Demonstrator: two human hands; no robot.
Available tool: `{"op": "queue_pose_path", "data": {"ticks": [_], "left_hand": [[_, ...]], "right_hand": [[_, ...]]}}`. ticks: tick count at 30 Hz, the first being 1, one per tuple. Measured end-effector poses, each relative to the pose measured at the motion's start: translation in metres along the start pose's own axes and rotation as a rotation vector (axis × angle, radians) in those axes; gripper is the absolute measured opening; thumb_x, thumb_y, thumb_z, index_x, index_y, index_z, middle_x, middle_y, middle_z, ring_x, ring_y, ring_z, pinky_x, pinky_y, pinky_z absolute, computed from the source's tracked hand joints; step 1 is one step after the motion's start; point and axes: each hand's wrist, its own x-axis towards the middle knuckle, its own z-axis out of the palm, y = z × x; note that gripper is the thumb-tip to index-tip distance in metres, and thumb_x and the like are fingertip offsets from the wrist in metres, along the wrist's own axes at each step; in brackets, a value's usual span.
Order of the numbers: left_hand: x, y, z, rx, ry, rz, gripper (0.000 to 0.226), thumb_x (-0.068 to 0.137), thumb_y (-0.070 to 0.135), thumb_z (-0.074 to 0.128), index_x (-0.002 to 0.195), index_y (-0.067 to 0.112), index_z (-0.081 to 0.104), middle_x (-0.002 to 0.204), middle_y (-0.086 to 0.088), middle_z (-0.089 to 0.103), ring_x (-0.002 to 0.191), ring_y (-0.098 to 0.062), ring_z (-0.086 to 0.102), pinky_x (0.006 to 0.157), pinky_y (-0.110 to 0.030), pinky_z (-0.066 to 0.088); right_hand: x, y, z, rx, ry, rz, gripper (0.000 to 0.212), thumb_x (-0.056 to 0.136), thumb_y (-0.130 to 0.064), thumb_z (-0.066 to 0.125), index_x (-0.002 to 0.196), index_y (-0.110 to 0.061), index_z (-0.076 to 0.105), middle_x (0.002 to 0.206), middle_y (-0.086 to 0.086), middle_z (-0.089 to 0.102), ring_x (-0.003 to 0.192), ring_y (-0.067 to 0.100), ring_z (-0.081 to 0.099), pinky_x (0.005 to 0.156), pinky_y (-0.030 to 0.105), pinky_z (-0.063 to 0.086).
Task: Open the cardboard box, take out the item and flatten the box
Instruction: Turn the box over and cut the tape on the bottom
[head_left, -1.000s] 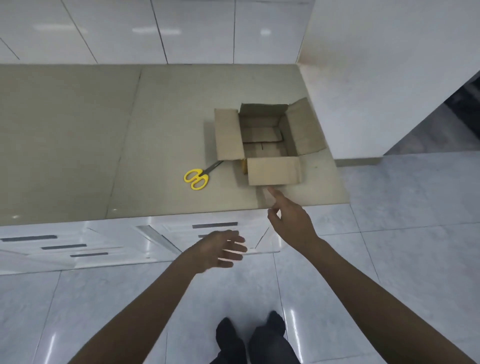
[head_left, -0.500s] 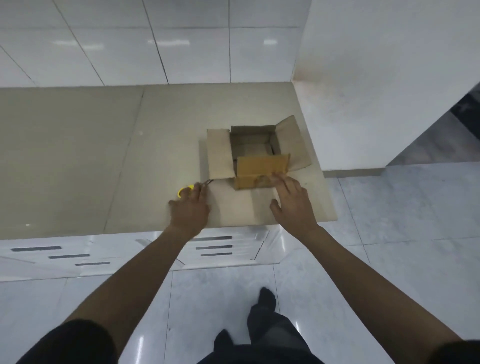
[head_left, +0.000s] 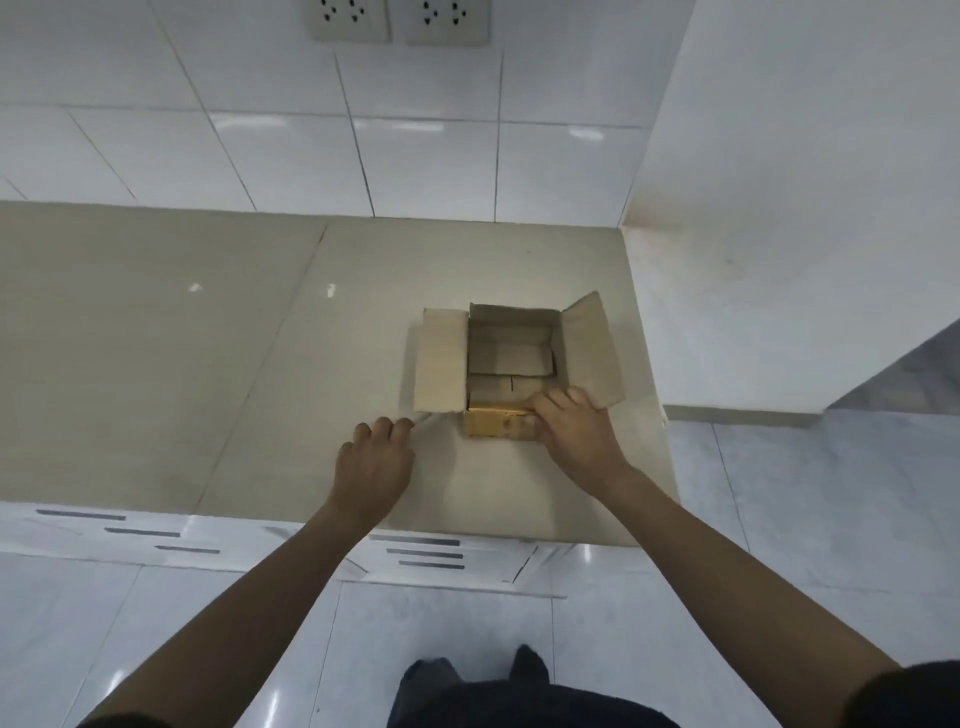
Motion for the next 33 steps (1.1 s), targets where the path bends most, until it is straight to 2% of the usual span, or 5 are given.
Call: {"op": "queue_pose_path", "data": {"ticks": [8,15,20,23,33], "left_hand": [[0.003,-0.02,-0.008,-0.267,-0.094,0.008,0.026,0.072,0.003,0.057,0.096,0.007,0.069,0.074,-0.01,0.068,0.066,-0.033,0.063,0.042,-0.035,0.05],[0.002,-0.047,-0.027,-0.341,0.207,0.267,0.042,0.077,-0.001,0.042,0.109,0.009,0.069,0.099,-0.008,0.072,0.072,-0.031,0.06,0.059,-0.036,0.05],[0.015,-0.062,-0.049,-0.274,0.37,0.352,0.045,0.085,-0.003,0.051,0.126,0.013,0.061,0.122,-0.006,0.068,0.087,-0.027,0.058,0.065,-0.035,0.043],[0.043,-0.059,-0.071,-0.235,0.394,0.356,0.044,0.088,-0.001,0.052,0.127,0.018,0.06,0.122,-0.004,0.067,0.095,-0.028,0.058,0.069,-0.035,0.038],[0.084,-0.049,-0.09,-0.179,0.351,0.537,0.057,0.072,-0.012,0.057,0.117,0.022,0.067,0.11,-0.002,0.071,0.088,-0.03,0.06,0.065,-0.035,0.036]], "right_hand": [[0.031,-0.013,-0.065,0.302,0.125,0.012,0.021,0.095,-0.023,0.051,0.106,-0.015,0.066,0.099,0.004,0.07,0.097,0.028,0.058,0.084,0.039,0.037],[0.057,-0.008,-0.1,0.546,-0.075,0.106,0.021,0.095,-0.021,0.052,0.107,-0.034,0.062,0.078,0.001,0.069,0.083,0.013,0.059,0.082,0.042,0.047],[0.06,0.002,-0.084,0.462,-0.025,0.088,0.03,0.095,-0.038,0.052,0.124,-0.035,0.058,0.124,-0.006,0.063,0.118,0.019,0.049,0.107,0.05,0.034],[0.061,0.005,-0.083,0.368,-0.203,0.108,0.086,0.068,-0.072,0.065,0.141,-0.04,0.034,0.15,-0.004,0.035,0.14,0.021,0.021,0.117,0.048,0.02],[0.062,0.008,-0.084,0.363,-0.186,0.015,0.093,0.063,-0.02,0.084,0.143,-0.026,0.038,0.139,-0.001,0.046,0.122,0.013,0.033,0.1,0.022,0.022]]}}
